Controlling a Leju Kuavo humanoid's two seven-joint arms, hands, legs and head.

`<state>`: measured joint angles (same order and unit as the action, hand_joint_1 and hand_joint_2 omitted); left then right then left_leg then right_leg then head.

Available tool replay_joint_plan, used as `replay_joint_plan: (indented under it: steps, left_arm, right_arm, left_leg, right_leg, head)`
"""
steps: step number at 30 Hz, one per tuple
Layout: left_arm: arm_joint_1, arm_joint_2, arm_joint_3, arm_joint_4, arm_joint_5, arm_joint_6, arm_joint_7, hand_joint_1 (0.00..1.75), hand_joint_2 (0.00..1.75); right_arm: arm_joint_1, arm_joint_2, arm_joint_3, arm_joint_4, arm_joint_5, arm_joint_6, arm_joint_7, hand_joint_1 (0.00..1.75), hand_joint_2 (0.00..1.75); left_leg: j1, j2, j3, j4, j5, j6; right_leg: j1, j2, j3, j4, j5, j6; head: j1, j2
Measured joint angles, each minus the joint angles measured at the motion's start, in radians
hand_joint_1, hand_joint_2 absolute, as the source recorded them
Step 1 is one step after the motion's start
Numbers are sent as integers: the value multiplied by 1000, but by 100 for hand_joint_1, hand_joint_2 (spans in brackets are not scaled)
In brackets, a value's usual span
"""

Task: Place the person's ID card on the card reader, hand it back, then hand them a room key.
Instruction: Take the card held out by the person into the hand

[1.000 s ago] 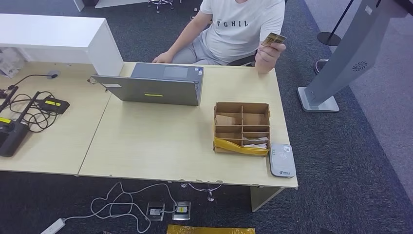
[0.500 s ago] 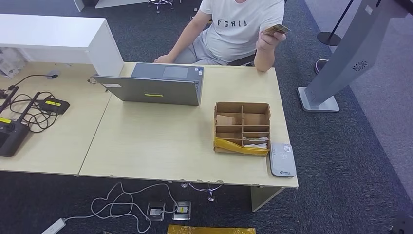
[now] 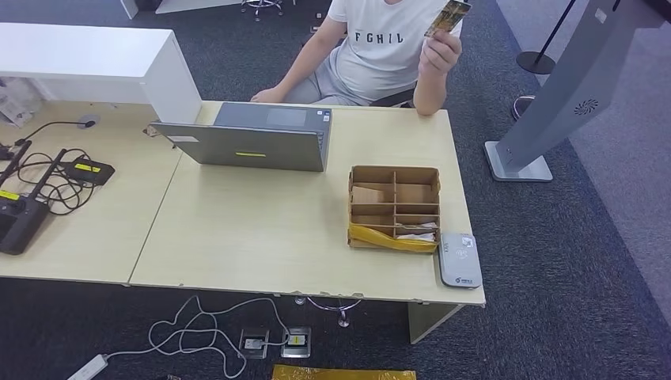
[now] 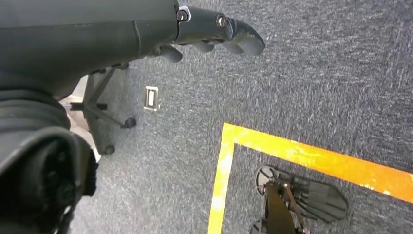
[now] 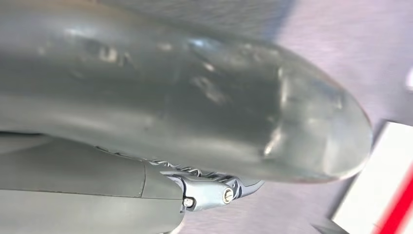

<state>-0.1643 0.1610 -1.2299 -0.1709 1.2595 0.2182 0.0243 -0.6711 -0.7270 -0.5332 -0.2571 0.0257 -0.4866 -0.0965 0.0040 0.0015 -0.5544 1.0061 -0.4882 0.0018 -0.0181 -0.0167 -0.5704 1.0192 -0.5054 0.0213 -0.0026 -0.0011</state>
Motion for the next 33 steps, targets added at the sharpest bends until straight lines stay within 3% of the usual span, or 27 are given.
replay_joint_plan:
  steps: [7, 13, 17, 22, 33]
  left_arm:
    - [0, 1, 0, 0, 1, -16, -18, 0, 0]
    - [0, 4, 0, 0, 0, -24, -33, 0, 0]
    - [0, 6, 0, 0, -8, -26, -41, 0, 0]
    - [-5, 7, 0, 0, -15, -35, -46, 0, 0]
    - [-14, 11, 0, 0, -30, -49, -46, 0, 0]
  right_arm:
    - [-245, -110, 45, -34, 37, 21, 9, 0, 0]
    - [-394, -150, 119, -69, 19, 44, -35, 0, 0]
    - [-457, -168, 191, -107, -8, 73, -83, 0, 175]
    - [-508, -167, 299, -131, -10, 193, -160, 0, 175]
    - [-531, -119, 577, -230, 11, 400, -173, 0, 175]
  left_leg:
    - [-2, -1, -1, 0, 1, 1]
    - [-2, -1, -1, 0, 1, 1]
    - [-2, -2, -1, 0, 1, 1]
    - [-2, -1, -2, 0, 1, 1]
    - [-1, -3, -2, 0, 2, 1]
  right_leg:
    - [-2, -1, -1, 2, 0, 0]
    - [-2, -1, -1, 2, 0, 0]
    - [-2, -1, -1, 2, 0, 0]
    - [-1, -1, -1, 2, 0, 0]
    - [-1, -3, -1, 2, 0, 0]
  head:
    - [0, 0]
    - [-1, 0]
    - [0, 0]
    - [0, 0]
    - [0, 0]
